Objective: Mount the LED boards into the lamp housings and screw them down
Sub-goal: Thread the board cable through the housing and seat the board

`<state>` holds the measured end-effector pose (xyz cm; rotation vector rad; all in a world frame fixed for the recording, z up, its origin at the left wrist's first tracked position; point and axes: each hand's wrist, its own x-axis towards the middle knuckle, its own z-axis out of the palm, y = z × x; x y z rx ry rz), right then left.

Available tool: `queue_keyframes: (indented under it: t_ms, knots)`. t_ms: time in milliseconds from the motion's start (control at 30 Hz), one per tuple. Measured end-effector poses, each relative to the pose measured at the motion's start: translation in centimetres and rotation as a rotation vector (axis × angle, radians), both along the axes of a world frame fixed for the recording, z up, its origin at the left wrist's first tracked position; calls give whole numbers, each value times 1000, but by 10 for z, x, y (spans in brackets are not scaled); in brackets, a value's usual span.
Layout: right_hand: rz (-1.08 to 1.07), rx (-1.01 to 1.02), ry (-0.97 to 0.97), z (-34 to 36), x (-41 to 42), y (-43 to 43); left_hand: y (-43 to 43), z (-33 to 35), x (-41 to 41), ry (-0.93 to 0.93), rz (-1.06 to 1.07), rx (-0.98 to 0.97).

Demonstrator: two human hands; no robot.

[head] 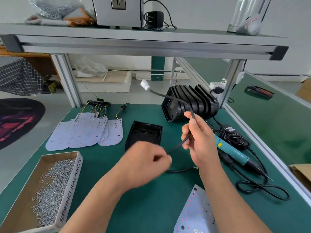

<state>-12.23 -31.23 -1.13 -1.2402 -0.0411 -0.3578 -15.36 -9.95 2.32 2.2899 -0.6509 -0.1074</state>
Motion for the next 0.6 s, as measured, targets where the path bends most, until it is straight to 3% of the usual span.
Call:
queue_keyframes:
  t_ms: [67, 167, 467, 600]
  knots:
    - [3, 16, -6, 2, -1, 1, -11, -4, -11, 110, -173, 131]
    - [45, 46, -33, 5, -3, 3, -24, -17, -20, 41, -221, 243]
    - [251, 193, -219, 30, -8, 12, -46, -53, -14, -150, 8, 302]
    - [264, 155, -234, 37, -12, 12, -42, -51, -9, -97, 104, 142]
